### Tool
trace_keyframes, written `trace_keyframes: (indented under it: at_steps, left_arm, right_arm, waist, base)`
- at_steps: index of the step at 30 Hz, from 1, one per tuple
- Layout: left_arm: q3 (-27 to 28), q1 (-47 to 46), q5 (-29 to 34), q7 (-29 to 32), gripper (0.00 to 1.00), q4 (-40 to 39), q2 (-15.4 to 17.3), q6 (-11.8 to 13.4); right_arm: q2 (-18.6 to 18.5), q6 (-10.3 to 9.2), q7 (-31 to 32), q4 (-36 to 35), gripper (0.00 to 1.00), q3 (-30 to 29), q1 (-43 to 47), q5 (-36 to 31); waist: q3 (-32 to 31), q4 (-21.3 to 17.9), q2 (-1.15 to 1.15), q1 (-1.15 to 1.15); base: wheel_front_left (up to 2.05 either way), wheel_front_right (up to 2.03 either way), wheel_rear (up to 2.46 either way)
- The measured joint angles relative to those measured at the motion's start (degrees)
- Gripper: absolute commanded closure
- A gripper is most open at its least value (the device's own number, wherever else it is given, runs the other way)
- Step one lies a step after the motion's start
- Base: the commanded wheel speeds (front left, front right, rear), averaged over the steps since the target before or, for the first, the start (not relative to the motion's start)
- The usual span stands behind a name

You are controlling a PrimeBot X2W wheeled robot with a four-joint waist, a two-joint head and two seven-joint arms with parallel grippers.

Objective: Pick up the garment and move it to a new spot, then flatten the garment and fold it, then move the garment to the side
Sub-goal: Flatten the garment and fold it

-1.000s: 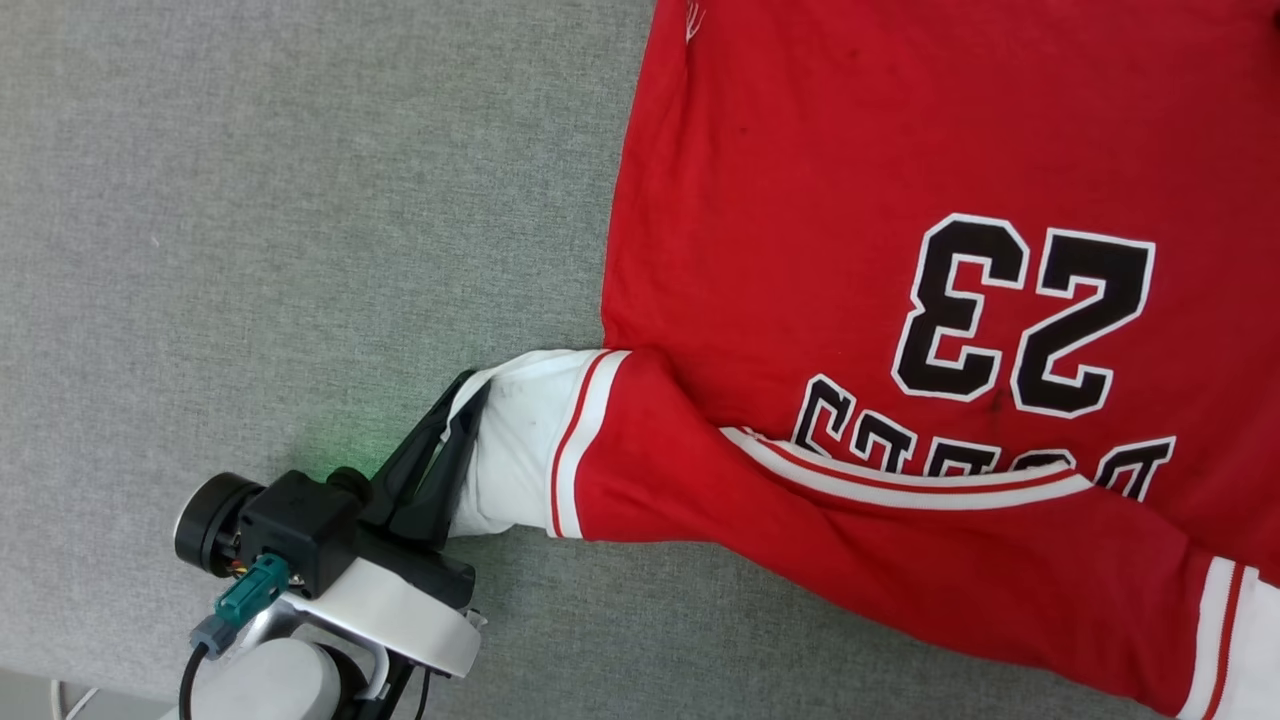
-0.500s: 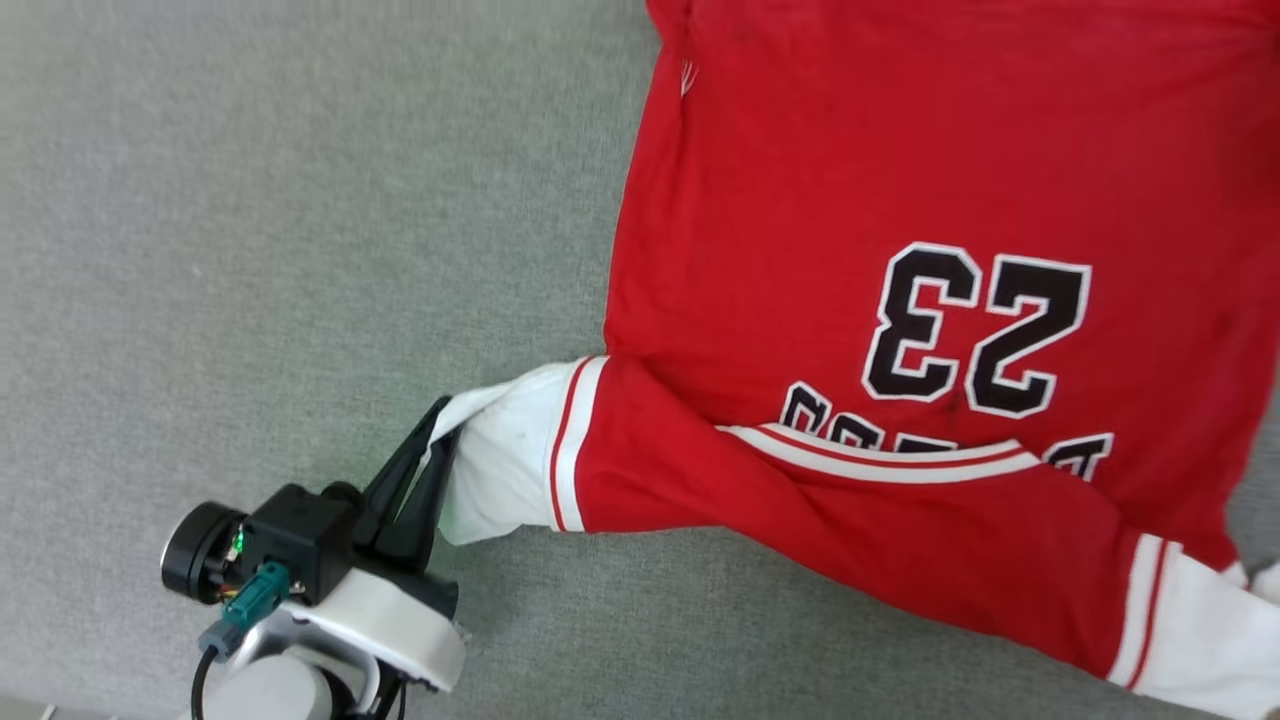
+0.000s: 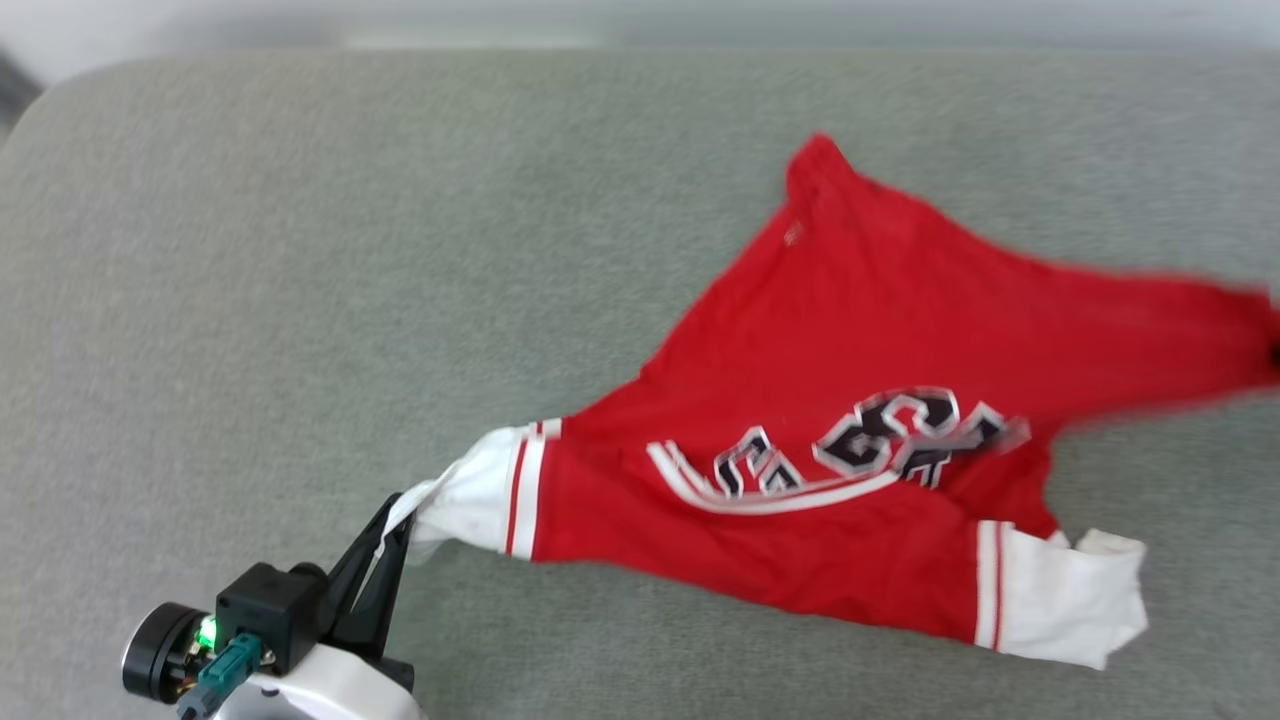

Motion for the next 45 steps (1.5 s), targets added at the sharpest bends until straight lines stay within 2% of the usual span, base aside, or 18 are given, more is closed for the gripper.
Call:
trace_keyframes:
  at_steps: [4, 8, 13, 17, 18, 19, 20, 27, 31, 34, 37, 41, 45]
  left_arm:
    - [-0.1, 1.2, -0.2, 0.0, 1.00, 0.0, 0.6, 0.2]
    - [-0.3, 1.7, -0.4, 0.2, 1.00, 0.1, 1.0, 0.3]
    - [-0.6, 1.8, -0.4, 0.2, 1.00, 0.7, 1.0, 0.2]
    - [-0.7, 1.8, -0.4, 0.2, 1.00, 1.1, 0.9, 0.1]
    - [-0.7, 1.8, -0.4, 0.2, 1.00, 1.2, 0.9, 0.1]
    - [-0.7, 1.8, -0.4, 0.2, 1.00, 1.2, 0.9, 0.1]
    - [-0.7, 1.8, -0.4, 0.2, 1.00, 1.2, 0.8, 0.0]
    - [-0.9, 1.4, 0.1, 0.4, 1.00, 1.1, 0.8, 0.0]
    - [-1.2, 0.0, 0.7, 0.6, 1.00, 0.7, 0.7, 0.0]
    - [-1.5, -1.3, 1.3, 0.9, 1.00, 0.5, 0.4, -0.2]
    - [-1.7, -2.5, 2.0, 1.0, 1.00, 0.5, 0.0, -0.5]
    - [-2.1, -4.3, 2.8, 1.1, 1.00, 0.5, -1.0, -1.0]
    - [-2.5, -6.0, 3.3, 1.2, 1.00, 0.7, -1.7, -1.5]
  right_arm:
    - [-2.1, 0.00, -4.4, 0.0, 1.00, -2.0, 11.3, 2.0]
    - [-2.3, 0.01, -7.8, 1.3, 1.00, -4.0, 23.7, 4.5]
    - [-0.3, 0.01, -10.7, 2.5, 1.00, -6.6, 35.6, 5.9]
    - [2.1, 0.00, -12.0, 2.2, 1.00, -9.6, 39.8, 5.9]
    - [2.7, 0.00, -12.2, 1.9, 0.78, -10.6, 39.9, 5.7]
    - [3.1, 0.00, -12.6, 1.3, 0.09, -11.5, 39.9, 5.1]
    - [3.2, 0.00, -12.7, 0.5, 0.00, -12.6, 39.8, 4.4]
    - [1.8, 0.00, -11.6, -10.3, 0.00, -21.2, 31.9, -0.1]
    - [1.2, 0.00, -6.8, -15.8, 0.00, -20.9, 24.6, -2.8]
    - [1.0, 0.00, -1.5, -18.6, 0.00, -16.9, 17.5, -4.3]
    - [2.5, 0.00, 4.8, -18.9, 0.00, -10.9, 10.2, -5.5]
    - [6.3, 0.00, 12.3, -14.5, 0.00, -3.3, 1.0, -6.6]
    - [10.5, 0.00, 15.7, -8.4, 0.00, 2.2, -5.7, -7.6]
  waist:
    - [-2.5, -2.3, 0.00, 0.00]
    - [-4.2, -3.8, 0.00, 0.00]
    - [-4.6, -4.4, 0.00, 0.00]
    - [-4.4, -4.7, 0.00, 0.00]
    - [-4.4, -4.8, 0.00, 0.00]
    - [-4.3, -4.9, 0.00, 0.00]
    - [-4.3, -4.9, 0.00, 0.00]
    - [-3.8, -4.7, 0.00, 0.00]
    - [-2.5, -4.1, 0.00, 0.00]
    - [-1.2, -3.3, 0.00, 0.00]
    - [0.3, -2.5, 0.00, 0.01]
    - [2.5, -1.2, 0.00, 0.01]
    - [4.7, 0.1, 0.00, 0.01]
  base:
    - [0.00, 0.00, 0.00]
    - [0.00, 0.00, 0.00]
    - [0.00, 0.00, 0.00]
    - [0.00, 0.00, 0.00]
    - [0.00, 0.00, 0.00]
    - [0.00, 0.00, 0.00]
    - [0.00, 0.00, 0.00]
    - [0.00, 0.00, 0.00]
    - [0.00, 0.00, 0.00]
    - [0.00, 0.00, 0.00]
    - [0.00, 0.00, 0.00]
    - [0.00, 0.00, 0.00]
    - [0.00, 0.00, 0.00]
